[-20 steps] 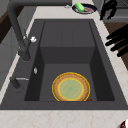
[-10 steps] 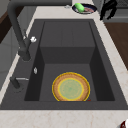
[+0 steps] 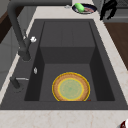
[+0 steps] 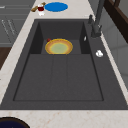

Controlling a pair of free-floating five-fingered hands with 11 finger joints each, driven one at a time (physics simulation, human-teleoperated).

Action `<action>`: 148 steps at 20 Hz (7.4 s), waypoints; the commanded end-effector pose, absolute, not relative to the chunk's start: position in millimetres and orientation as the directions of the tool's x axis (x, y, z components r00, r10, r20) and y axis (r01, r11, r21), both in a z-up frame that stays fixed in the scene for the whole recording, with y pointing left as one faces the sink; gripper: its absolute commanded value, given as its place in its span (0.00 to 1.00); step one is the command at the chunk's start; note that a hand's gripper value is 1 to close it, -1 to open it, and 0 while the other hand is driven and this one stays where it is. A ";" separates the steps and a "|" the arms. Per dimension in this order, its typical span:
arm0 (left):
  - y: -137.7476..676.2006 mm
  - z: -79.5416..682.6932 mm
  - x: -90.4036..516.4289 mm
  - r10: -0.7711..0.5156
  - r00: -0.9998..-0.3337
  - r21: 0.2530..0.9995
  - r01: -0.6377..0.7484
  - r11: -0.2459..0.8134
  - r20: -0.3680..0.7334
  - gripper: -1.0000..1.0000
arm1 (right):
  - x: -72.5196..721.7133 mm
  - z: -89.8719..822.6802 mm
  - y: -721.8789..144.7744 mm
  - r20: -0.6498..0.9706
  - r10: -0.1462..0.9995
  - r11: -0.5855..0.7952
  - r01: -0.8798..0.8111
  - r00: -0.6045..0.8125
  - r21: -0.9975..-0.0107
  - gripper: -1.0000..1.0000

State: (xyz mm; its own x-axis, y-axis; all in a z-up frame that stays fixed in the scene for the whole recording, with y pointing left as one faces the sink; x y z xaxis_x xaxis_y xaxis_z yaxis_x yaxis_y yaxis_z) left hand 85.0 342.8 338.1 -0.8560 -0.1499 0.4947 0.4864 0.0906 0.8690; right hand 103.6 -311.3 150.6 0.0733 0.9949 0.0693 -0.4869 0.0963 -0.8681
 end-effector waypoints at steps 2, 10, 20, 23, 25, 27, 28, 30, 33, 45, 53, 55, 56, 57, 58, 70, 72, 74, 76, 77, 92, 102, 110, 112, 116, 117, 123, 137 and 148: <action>344.5 337.9 83.1 -0.148 -0.855 0.868 0.487 0.098 0.496 0.00 | 103.6 150.6 -311.3 0.069 0.995 0.096 -0.487 0.073 -0.868 0.50; 368.0 338.1 83.4 -0.182 -0.843 0.862 0.496 0.104 0.506 0.00 | 103.6 150.6 -311.3 0.069 0.995 0.096 -0.487 0.073 -0.868 0.50; 429.6 330.7 103.3 -0.140 -0.809 0.821 0.562 0.105 0.571 0.00 | 103.6 150.6 -311.3 0.069 0.995 0.096 -0.487 0.073 -0.868 0.50; 440.6 318.4 109.1 -0.127 -0.804 0.814 0.568 0.123 0.580 0.00 | 103.6 150.6 -311.3 0.069 0.995 0.096 -0.487 0.073 -0.868 0.50; 443.7 307.5 114.7 -0.126 -0.800 0.809 0.574 0.125 0.587 0.00 | 103.6 150.6 -311.3 0.069 0.995 0.096 -0.487 0.073 -0.868 0.50; 445.5 298.2 122.7 -0.129 -0.796 0.806 0.580 0.118 0.592 0.00 | 103.6 150.6 -311.3 0.069 0.995 0.096 -0.487 0.073 -0.868 0.50; 447.7 293.9 126.6 -0.128 -0.791 0.801 0.587 0.118 0.599 0.00 | 103.6 150.6 -311.3 0.069 0.995 0.096 -0.487 0.073 -0.868 0.50; 452.8 286.1 135.2 -0.124 -0.780 0.790 0.601 0.120 0.613 0.00 | 103.6 150.6 -311.3 0.069 0.995 0.096 -0.487 0.073 -0.868 0.50; 457.3 274.3 147.5 -0.121 -0.761 0.771 0.626 0.117 0.637 0.00 | 103.6 150.6 -311.3 0.069 0.995 0.096 -0.487 0.073 -0.868 0.50; 497.5 220.8 160.6 -0.100 -0.750 0.756 0.643 0.126 0.654 1.00 | 103.6 150.6 -311.3 0.069 0.995 0.096 -0.487 0.073 -0.868 0.50; 509.5 196.6 160.3 -0.112 -0.770 0.778 0.618 0.113 0.628 1.00 | 103.6 150.6 -311.3 0.069 0.995 0.096 -0.487 0.073 -0.868 0.50; 510.1 195.7 159.6 -0.125 -0.775 0.785 0.610 0.107 0.619 1.00 | 103.6 150.6 -311.3 0.069 0.995 0.096 -0.487 0.073 -0.868 0.50; 509.2 200.0 160.2 -0.128 -0.772 0.782 0.614 0.109 0.623 0.00 | 103.6 150.6 -311.3 0.069 0.995 0.096 -0.487 0.073 -0.868 0.50; 508.6 208.3 159.8 -0.141 -0.771 0.783 0.610 0.121 0.622 0.00 | 103.6 150.6 -311.3 0.069 0.995 0.096 -0.487 0.073 -0.868 0.50; 509.3 215.4 161.0 -0.138 -0.775 0.787 0.604 0.126 0.617 0.00 | 103.6 150.6 -311.3 0.069 0.995 0.096 -0.487 0.073 -0.868 0.50; 507.8 239.6 184.0 -0.114 -0.726 0.735 0.669 0.106 0.678 0.00 | 103.6 150.6 -311.3 0.069 0.995 0.096 -0.487 0.073 -0.868 0.50; 501.9 237.9 195.5 -0.115 -0.727 0.736 0.668 0.105 0.677 0.00 | 103.6 150.6 -311.3 0.069 0.995 0.096 -0.487 0.073 -0.868 0.50; 496.9 231.2 206.0 -0.121 -0.723 0.733 0.671 0.109 0.680 0.00 | 103.6 150.6 -311.3 0.069 0.995 0.096 -0.487 0.073 -0.868 0.50; 500.3 209.8 216.6 -0.116 -0.708 0.717 0.685 0.132 0.697 0.00 | 103.6 150.6 -311.3 0.069 0.995 0.096 -0.487 0.073 -0.868 0.50; 501.9 204.4 220.5 -0.103 -0.717 0.723 0.676 0.141 0.690 0.00 | 103.6 150.6 -311.3 0.069 0.995 0.096 -0.487 0.073 -0.868 0.50; 538.8 129.9 270.3 -0.049 -0.703 0.701 0.696 0.153 0.709 0.00 | 103.6 150.6 -311.3 0.069 0.995 0.096 -0.487 0.073 -0.868 0.50; 543.5 118.8 281.9 -0.033 -0.654 0.651 0.744 0.149 0.756 0.00 | 103.6 150.6 -311.3 0.069 0.995 0.096 -0.487 0.073 -0.868 0.50; 542.0 154.9 274.5 -0.036 -0.668 0.666 0.733 0.134 0.743 0.00 | 103.6 150.6 -311.3 0.069 0.995 0.096 -0.487 0.073 -0.868 0.50; 542.3 166.2 272.6 -0.040 -0.669 0.667 0.733 0.132 0.742 0.00 | 103.6 150.6 -311.3 0.069 0.995 0.096 -0.487 0.073 -0.868 0.50; 537.8 176.7 257.4 -0.040 -0.678 0.677 0.724 0.132 0.734 0.00 | 103.6 150.6 -311.3 0.069 0.995 0.096 -0.487 0.073 -0.868 0.50; 534.5 178.1 252.2 -0.047 -0.679 0.678 0.724 0.127 0.733 0.00 | 103.6 150.6 -311.3 0.069 0.995 0.096 -0.487 0.073 -0.868 0.50; 518.6 182.9 225.6 -0.053 -0.675 0.676 0.728 0.115 0.736 0.00 | 103.6 150.6 -311.3 0.069 0.995 0.096 -0.487 0.073 -0.868 0.50; 518.7 157.8 237.0 -0.046 -0.706 0.705 0.698 0.123 0.707 1.00 | 103.6 150.6 -311.3 0.069 0.995 0.096 -0.487 0.073 -0.868 0.50; 513.8 183.4 250.7 -0.065 -0.747 0.747 0.651 0.133 0.662 1.00 | 103.6 150.6 -311.3 0.069 0.995 0.096 -0.487 0.073 -0.868 0.50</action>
State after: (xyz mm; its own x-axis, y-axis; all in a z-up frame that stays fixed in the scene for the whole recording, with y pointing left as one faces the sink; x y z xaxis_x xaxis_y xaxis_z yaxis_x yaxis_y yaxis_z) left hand 247.7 516.8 172.9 -0.7565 -0.0750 0.6497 0.6363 0.1457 0.7576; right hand 103.6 -311.3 150.6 0.0733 0.9949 0.0693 -0.4869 0.0963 -0.8681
